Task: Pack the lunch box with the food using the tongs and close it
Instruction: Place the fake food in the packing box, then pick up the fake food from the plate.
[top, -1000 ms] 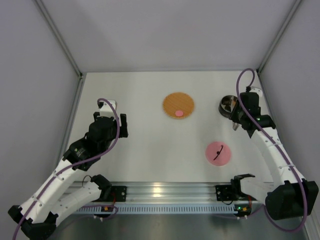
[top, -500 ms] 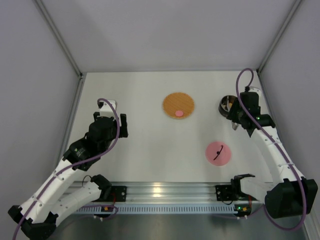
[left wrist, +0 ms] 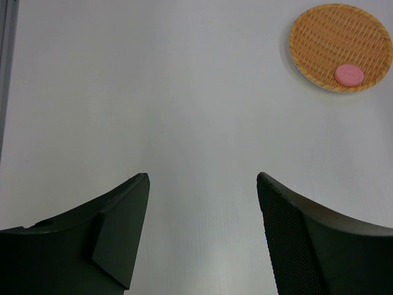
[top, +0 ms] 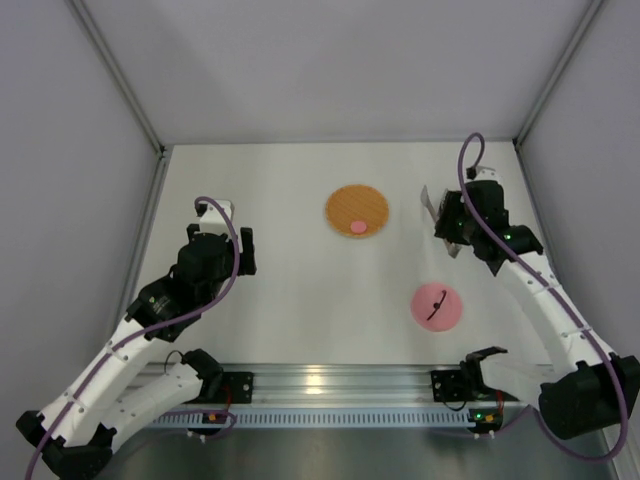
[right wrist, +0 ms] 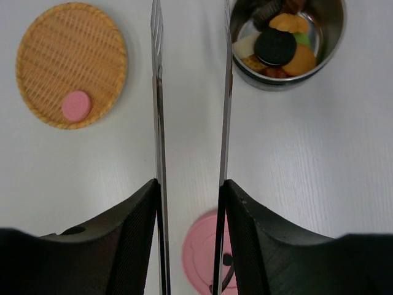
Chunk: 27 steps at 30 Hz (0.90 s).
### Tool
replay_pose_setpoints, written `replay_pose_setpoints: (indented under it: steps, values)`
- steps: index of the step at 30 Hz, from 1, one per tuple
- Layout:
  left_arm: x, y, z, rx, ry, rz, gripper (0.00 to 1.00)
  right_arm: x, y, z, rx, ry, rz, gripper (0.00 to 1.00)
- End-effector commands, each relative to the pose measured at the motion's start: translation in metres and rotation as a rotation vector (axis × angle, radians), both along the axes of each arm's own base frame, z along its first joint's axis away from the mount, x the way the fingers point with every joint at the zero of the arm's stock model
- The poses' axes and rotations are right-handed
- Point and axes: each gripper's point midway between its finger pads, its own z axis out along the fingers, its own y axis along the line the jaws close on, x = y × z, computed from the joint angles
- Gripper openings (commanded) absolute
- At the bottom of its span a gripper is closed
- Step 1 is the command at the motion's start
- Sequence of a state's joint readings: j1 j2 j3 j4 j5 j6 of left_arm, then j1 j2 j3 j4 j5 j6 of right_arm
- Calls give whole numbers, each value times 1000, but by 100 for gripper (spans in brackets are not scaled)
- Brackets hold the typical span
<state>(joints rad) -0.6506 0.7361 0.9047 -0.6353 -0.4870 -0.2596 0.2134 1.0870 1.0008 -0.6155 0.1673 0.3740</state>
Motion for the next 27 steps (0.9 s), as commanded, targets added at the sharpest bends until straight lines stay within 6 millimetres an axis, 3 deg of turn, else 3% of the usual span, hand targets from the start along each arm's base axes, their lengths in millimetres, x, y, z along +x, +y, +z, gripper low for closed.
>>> replay_pose_setpoints:
  steps: [1,7,13,19,27]
  values:
    - [4,-2,2,-5,-19,1,76,4,45,38,57,-105,117,45]
    - [4,-2,2,-5,-19,2,76,0,107,29,62,-84,252,45]
    - [4,-2,1,-6,-19,1,76,-2,148,15,25,-51,317,45]
    - [4,-2,2,-8,-21,1,76,-4,165,4,4,-31,335,45]
    - [4,-1,3,-7,-23,2,76,0,174,-7,-9,-9,344,45]
